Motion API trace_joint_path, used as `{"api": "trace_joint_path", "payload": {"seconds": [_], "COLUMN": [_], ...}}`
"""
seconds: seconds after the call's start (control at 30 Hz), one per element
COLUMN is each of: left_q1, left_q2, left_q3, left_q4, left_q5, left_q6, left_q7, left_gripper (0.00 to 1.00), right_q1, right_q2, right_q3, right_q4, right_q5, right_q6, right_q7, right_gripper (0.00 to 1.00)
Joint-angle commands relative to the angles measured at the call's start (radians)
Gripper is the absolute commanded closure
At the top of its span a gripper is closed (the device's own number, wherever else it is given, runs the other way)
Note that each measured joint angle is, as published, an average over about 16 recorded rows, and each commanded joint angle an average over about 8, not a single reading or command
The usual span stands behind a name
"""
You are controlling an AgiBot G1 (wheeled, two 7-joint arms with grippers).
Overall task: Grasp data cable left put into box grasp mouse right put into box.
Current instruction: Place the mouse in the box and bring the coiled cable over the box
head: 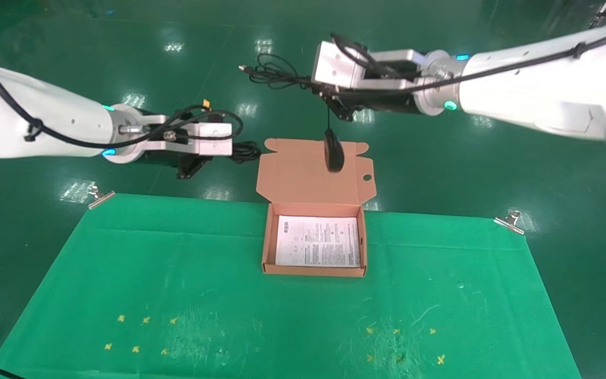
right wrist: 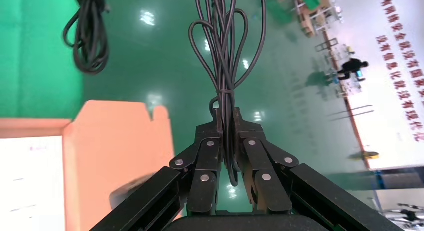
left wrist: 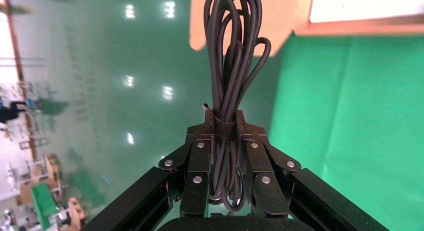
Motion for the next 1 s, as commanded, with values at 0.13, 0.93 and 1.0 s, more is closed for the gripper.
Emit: {"api": "trace_joint_path", "payload": {"seconds": [0.13, 0.93, 1.0], "left_q1": [0.012, 0.023, 0.024], "left_q2": [-0.011, -0.060, -0.061], "left_q3": [0.015, 0.061, 0.061], "left_q4": [-0.015, -0.159, -0.164], "left_q5": [0.035, 0.216, 0.218], "left_q6": [0.036, 0.169, 0.170], "left_q7": [-0.054, -0.284, -0.288], "left_gripper": [1.00, 1.00, 1.00], "right_q1": [-0.044, -0.160, -0.162], "right_q2": [-0.017, -0.056, -0.056], "right_q3": [-0.015, -0.208, -0.227], "right_q4": [-0.016, -0.024, -0.034], "right_q5": [-0.011, 0.077, 0.088], "right_q6": [0.015, 0.102, 0.114], "right_q7": [-0.012, 0.094, 0.121], "right_gripper": [1.00, 1.00, 1.00]}}
